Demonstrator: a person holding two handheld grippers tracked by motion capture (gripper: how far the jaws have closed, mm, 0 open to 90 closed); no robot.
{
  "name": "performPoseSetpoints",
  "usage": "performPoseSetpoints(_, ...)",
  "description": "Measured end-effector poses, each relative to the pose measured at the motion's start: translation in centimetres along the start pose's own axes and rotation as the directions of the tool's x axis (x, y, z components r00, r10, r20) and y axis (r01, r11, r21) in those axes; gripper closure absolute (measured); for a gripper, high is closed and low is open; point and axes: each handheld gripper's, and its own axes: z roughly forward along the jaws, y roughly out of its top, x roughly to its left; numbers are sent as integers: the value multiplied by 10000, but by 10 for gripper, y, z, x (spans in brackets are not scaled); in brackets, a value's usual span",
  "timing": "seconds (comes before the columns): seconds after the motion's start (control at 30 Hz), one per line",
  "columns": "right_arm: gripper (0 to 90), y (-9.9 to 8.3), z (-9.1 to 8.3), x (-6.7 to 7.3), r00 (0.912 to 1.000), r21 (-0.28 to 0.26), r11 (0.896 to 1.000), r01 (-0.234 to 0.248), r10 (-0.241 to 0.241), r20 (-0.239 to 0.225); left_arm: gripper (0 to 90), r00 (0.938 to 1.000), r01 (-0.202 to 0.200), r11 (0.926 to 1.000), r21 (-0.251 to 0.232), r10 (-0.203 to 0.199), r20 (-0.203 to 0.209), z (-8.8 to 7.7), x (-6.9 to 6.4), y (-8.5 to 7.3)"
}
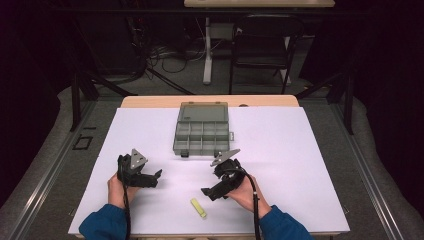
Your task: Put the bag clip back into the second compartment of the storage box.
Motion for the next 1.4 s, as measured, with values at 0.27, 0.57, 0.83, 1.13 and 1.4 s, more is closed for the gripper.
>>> performPoseSetpoints(0.27,0,1,4,19,9989,414,9987,290,-274,-393,0,10000,-6,10000,-37,6,-29,0,0,0)
performPoseSetpoints(0.57,0,-1,10,36,9963,683,9958,613,-569,-642,0,10000,-40,10000,-50,40,-61,0,-1,1)
performPoseSetpoints(0.83,8,-2,20,52,9928,1409,9854,957,-843,-852,0,9999,-48,10000,-77,47,-93,-1,0,1)
performPoseSetpoints(1.13,196,-4,26,64,9931,1738,9789,1071,-970,-655,0,9999,-85,9999,-71,85,-67,-1,0,1)
performPoseSetpoints(1.4,441,-4,31,68,9958,1889,9784,840,-757,-507,0,10000,-69,10000,-67,69,-60,0,-1,1)
